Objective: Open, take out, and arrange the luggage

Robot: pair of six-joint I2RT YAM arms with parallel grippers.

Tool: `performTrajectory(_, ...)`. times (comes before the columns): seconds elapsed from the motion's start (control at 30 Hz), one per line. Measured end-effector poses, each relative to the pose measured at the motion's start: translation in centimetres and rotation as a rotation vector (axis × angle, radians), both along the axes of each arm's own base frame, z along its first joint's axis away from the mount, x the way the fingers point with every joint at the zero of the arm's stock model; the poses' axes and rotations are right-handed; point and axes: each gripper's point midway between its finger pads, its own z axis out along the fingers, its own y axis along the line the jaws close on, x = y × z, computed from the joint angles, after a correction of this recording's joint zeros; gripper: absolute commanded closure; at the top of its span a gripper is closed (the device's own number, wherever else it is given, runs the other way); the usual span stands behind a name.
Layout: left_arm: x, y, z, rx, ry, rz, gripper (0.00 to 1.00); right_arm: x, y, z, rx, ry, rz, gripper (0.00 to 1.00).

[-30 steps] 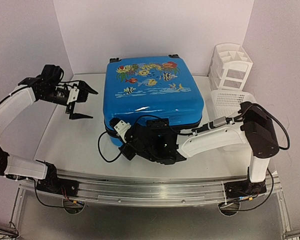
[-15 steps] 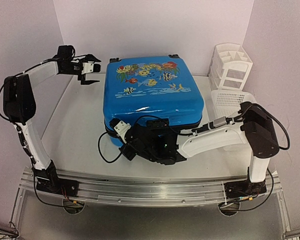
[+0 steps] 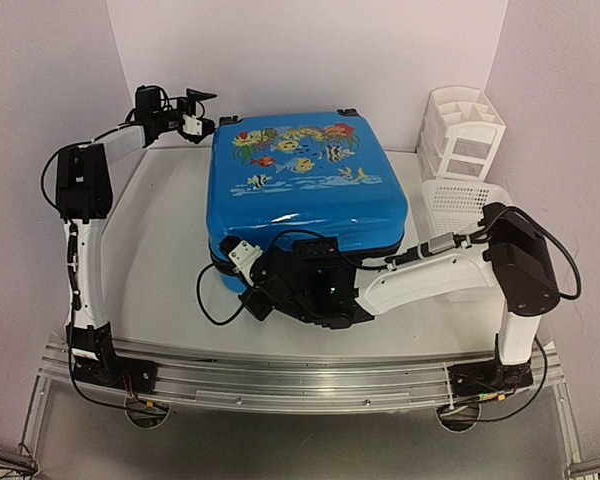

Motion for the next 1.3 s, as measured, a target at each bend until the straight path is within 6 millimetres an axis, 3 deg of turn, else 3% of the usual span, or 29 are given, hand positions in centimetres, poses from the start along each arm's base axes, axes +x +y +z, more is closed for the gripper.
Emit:
performTrajectory(0.13, 1.1, -0.4, 1.1, 0.003, -0.112, -0.055, 0.0, 0.0, 0.0, -0.1, -0.001, 0.002, -0.001, 1.0)
performTrajectory(0.23, 0.6, -0.8, 1.0, 0.021, -0.142, -0.099, 0.0, 0.0, -0.1, -0.1, -0.002, 0.006, -0.004, 1.0)
performTrajectory(0.47, -2.1, -1.6, -3.1, 0.059, 0.045, -0.201, 0.02, 0.0, -0.1, -0.2, 0.002, 0.016, -0.009, 1.0)
performTrajectory(0.63, -3.0, -2.8, -3.1, 0.066, 0.072, -0.237, 0.18, -0.1, -0.1, -0.3, -0.001, 0.019, -0.007, 1.0)
performTrajectory(0.73, -3.4, -4.1, -2.3, 0.071, 0.04, -0.263, 0.21, 0.0, -0.1, -0.3, -0.001, 0.02, -0.008, 1.0)
performTrajectory(0.97, -6.2, -5.5, -3.3, 0.087, 0.166, -0.281, 0.19, 0.0, -0.3, 0.2, 0.005, 0.022, -0.015, 1.0)
performTrajectory(1.13, -8.3, -5.1, -3.2, 0.105, 0.224, -0.258, 0.14, 0.0, -0.6, 0.4, -0.014, 0.022, -0.019, 1.0)
performTrajectory(1.3, -11.9, -4.0, -4.4, 0.111, 0.297, -0.252, 0.14, 0.3, -0.1, 1.9, -0.007, 0.014, -0.027, 1.0)
